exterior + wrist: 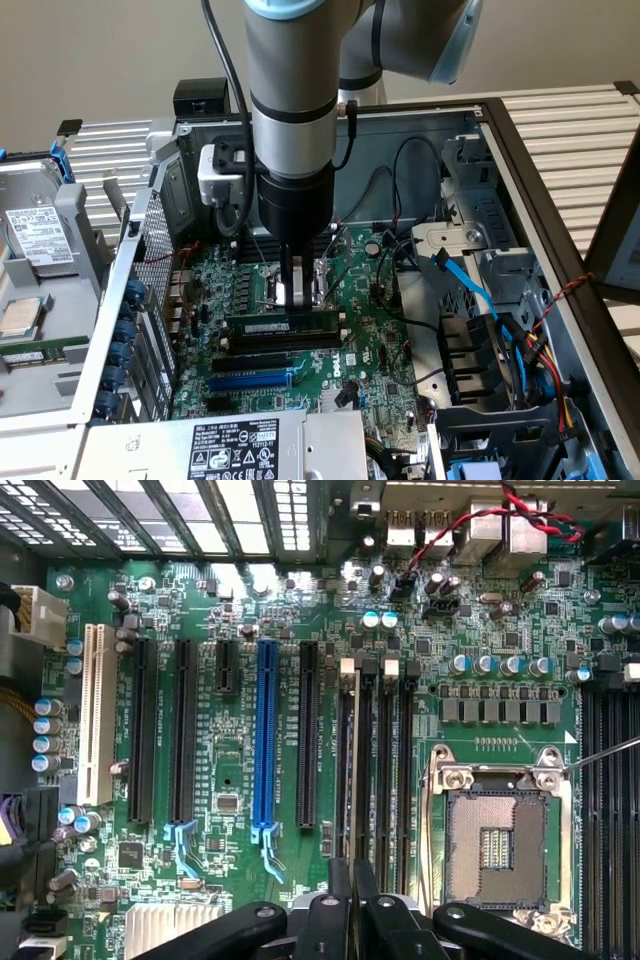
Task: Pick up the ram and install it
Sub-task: 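Insert the ram into the slot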
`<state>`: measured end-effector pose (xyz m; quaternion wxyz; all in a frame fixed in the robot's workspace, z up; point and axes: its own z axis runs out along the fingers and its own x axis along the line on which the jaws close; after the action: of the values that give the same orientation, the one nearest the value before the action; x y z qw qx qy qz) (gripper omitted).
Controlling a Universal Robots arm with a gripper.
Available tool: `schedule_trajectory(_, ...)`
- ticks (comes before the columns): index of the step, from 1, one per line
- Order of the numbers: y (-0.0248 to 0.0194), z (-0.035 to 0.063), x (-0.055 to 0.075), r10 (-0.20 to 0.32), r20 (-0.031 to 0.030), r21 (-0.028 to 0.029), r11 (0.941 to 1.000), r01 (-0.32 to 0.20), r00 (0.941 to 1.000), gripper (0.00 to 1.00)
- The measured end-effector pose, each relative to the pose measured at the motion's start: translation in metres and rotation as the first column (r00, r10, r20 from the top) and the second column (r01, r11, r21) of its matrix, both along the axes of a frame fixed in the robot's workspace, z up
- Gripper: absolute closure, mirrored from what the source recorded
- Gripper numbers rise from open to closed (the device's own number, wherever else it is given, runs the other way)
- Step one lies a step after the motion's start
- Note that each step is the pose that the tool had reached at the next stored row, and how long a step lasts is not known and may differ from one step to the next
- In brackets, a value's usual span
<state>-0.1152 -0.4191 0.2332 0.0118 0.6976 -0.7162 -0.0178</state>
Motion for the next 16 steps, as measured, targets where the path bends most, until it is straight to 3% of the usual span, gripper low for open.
schedule_trajectory(7, -0.0008, -0.0003, 0.0002, 0.001, 0.0005, 0.0001, 1.0000, -0.001, 1.0000, 0.87)
schedule_trajectory(16, -0.0015, -0.0013, 0.0003, 0.001, 0.0053, 0.0001, 1.0000, -0.001, 1.0000, 0.87)
